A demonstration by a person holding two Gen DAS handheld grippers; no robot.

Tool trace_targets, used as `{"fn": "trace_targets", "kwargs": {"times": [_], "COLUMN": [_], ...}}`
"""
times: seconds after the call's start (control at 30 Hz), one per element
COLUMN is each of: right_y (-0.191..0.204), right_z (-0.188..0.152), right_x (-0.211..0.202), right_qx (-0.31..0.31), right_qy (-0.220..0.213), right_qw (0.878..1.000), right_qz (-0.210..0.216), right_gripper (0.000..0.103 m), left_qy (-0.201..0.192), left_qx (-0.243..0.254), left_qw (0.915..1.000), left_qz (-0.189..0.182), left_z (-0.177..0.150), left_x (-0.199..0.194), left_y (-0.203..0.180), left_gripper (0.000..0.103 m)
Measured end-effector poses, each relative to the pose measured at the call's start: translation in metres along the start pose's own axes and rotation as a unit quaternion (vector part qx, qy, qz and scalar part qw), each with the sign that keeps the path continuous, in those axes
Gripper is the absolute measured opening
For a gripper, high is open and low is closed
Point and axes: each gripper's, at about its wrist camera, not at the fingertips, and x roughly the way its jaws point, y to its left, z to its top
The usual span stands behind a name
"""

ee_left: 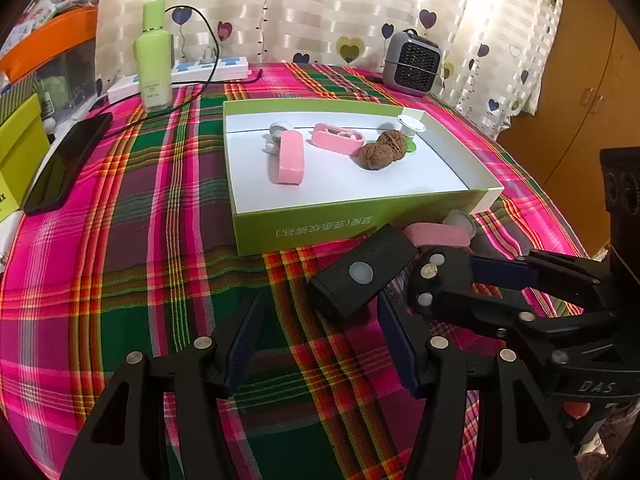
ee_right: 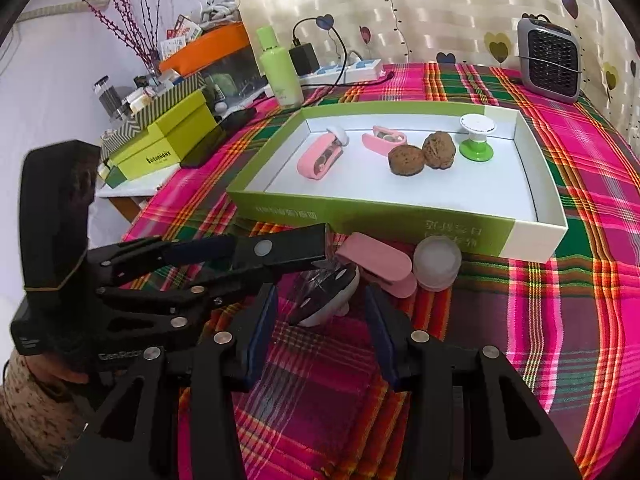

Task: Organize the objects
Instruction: 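Close the right tool on the black round object with white dome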

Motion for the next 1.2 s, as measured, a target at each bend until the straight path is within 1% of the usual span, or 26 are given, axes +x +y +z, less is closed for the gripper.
{"fn": "trace_targets", "kwargs": {"times": [0.13,0.33,0.37,0.43,0.47,0.63,0.77,0.97,1.1,1.2], "right_y": [-0.001,-0.002,-0.002,-0.001,-0.002,-0.006,-0.008,-0.013,-0.016,-0.019], "right_z": [-0.001,0.000,-0.001,-0.002,-0.002,-0.003,-0.004,-0.008,-0.010,-0.010], "right_x": [0.006,0.006,0.006,0.006,0.007,0.005,0.002,-0.005,-0.007,-0.008], "right_qx": [0.004,0.000,-0.001,-0.004,-0.004,0.001,0.001,0.004,0.006,0.010], "right_qy": [0.007,0.004,0.004,0.004,0.005,0.004,0.006,0.004,0.007,0.006], "right_qw": [1.000,1.000,1.000,1.000,0.999,1.000,1.000,1.000,1.000,0.999], "right_qz": [-0.006,-0.020,-0.021,-0.028,-0.032,-0.027,-0.023,-0.025,-0.029,-0.030], "right_gripper": [0.045,0.045,0.043,0.030,0.028,0.028,0.028,0.028,0.028,0.028], "left_qy": [0.001,0.001,0.001,0.000,0.000,-0.002,-0.007,-0.008,-0.011,-0.012], "left_qx": [0.005,0.008,0.008,0.010,0.014,0.017,0.028,0.040,0.049,0.053], "left_qw": [1.0000,0.9999,0.9999,0.9999,0.9999,0.9998,0.9993,0.9990,0.9985,0.9980], "left_qz": [-0.002,-0.009,-0.009,-0.009,-0.009,-0.011,-0.022,-0.019,-0.021,-0.034], "left_z": [0.000,0.001,0.001,0.001,0.001,0.002,0.003,0.008,0.013,0.017], "left_x": [0.000,-0.001,-0.001,-0.001,-0.001,-0.001,-0.002,0.000,0.002,0.006], "left_y": [0.000,0.002,0.002,0.002,0.001,0.001,-0.002,-0.004,-0.006,-0.008], "left_gripper": [0.058,0.058,0.058,0.058,0.058,0.058,0.058,0.059,0.062,0.062]}}
